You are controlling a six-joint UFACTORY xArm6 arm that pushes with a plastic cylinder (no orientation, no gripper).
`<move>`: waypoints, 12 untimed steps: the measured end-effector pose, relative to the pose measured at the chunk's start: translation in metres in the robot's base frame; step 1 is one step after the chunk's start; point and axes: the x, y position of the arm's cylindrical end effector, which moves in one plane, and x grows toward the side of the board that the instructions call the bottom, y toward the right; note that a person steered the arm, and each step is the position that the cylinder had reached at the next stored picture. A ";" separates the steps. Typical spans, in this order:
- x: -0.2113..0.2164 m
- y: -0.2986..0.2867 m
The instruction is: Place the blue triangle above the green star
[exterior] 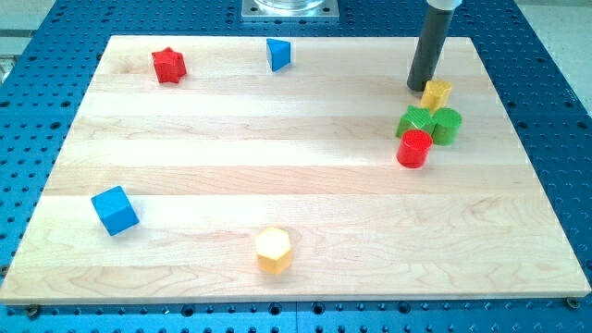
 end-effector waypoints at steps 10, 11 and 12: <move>-0.089 -0.237; -0.040 -0.185; -0.016 -0.177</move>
